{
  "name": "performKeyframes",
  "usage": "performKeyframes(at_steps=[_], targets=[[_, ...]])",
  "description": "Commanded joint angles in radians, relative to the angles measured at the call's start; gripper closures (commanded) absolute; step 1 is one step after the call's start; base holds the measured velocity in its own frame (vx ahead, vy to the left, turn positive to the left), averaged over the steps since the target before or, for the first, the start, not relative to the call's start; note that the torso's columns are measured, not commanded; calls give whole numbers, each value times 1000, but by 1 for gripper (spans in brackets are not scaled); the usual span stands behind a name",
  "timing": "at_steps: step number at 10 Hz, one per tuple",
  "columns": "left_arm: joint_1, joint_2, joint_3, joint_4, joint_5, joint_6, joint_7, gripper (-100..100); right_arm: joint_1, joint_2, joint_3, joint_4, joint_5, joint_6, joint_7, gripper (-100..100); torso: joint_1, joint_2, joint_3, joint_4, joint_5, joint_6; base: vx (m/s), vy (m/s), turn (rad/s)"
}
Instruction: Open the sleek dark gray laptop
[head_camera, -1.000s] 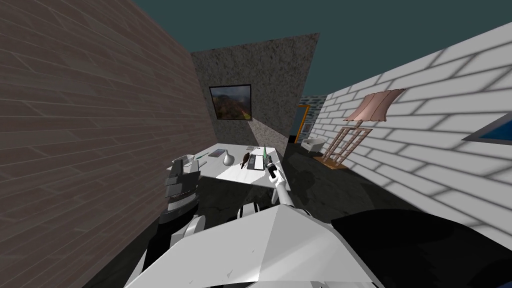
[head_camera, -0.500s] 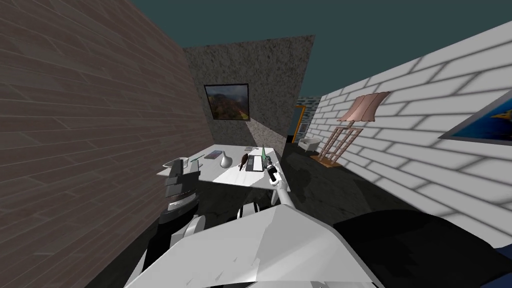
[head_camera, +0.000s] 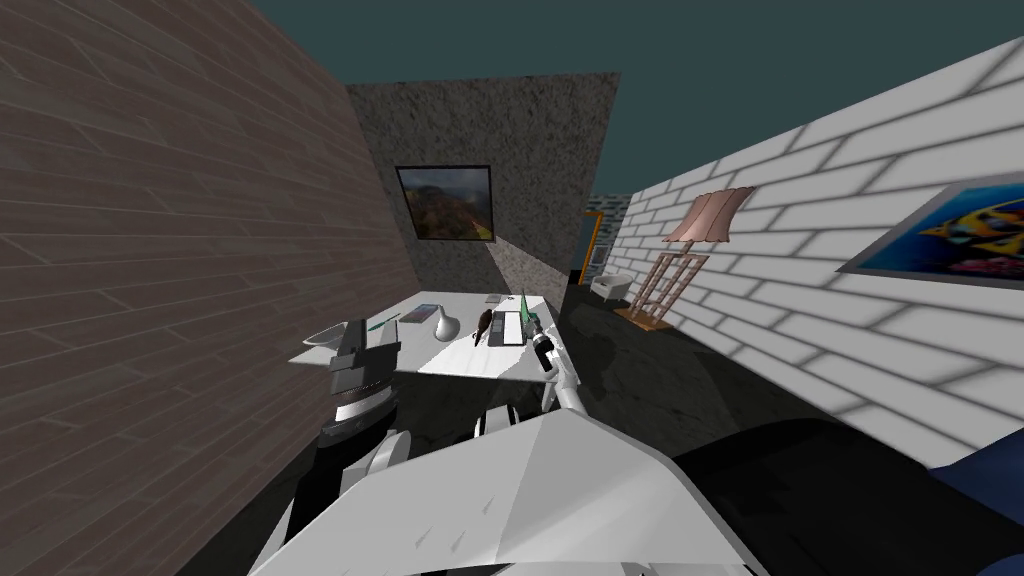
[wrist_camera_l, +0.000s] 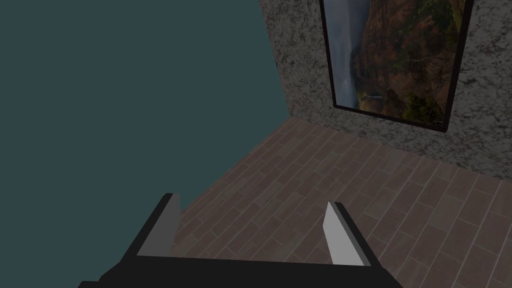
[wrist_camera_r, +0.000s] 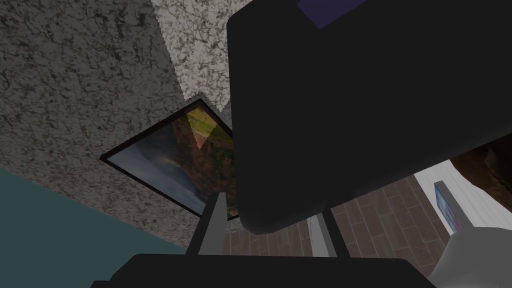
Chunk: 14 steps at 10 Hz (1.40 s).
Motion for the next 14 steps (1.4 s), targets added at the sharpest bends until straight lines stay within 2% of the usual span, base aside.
performKeyframes(at_steps=[1, 3, 4, 7, 8, 10, 11, 13, 14], targets=[[0, 0, 0, 0, 0, 0, 0, 0, 20, 1, 14, -20, 4, 2, -12, 100, 0, -1, 0, -1, 0, -1, 4, 6, -12], [0, 0, 0, 0, 0, 0, 0, 0, -5, -69, 63, 17, -5, -23, -12, 100, 2, -2, -1, 4, 3, 2, 80, 144, -286], [0, 0, 0, 0, 0, 0, 0, 0, -5, -83, 63, 17, -5, -23, -12, 100, 9, -5, -3, 3, 4, -1, 74, 173, -159], [0, 0, 0, 0, 0, 0, 0, 0, -43, -193, 135, 79, -18, -57, -9, 100, 8, -1, 0, 2, 3, -4, 91, 229, -259], [0, 0, 0, 0, 0, 0, 0, 0, -43, -211, 135, 79, -18, -57, -9, 100, 11, 0, 0, 0, 3, -4, 51, 188, -123], [0, 0, 0, 0, 0, 0, 0, 0, -69, -282, 183, 120, -26, -80, -7, 100, -5, 0, 0, 2, 0, 1, 52, 184, -242], [0, 0, 0, 0, 0, 0, 0, 0, -69, -295, 183, 120, -26, -80, -7, 100, -2, -3, -2, 2, 1, 3, 51, 192, -114], [0, 0, 0, 0, 0, 0, 0, 0, -95, -361, 231, 161, -35, -103, -5, 100, -5, -3, -2, 3, 1, 2, 31, 189, -336], [0, 0, 0, 0, 0, 0, 0, 0, -95, -380, 231, 161, -35, -103, -5, 100, 0, -5, -2, 4, 2, 0, 38, 181, 58]])
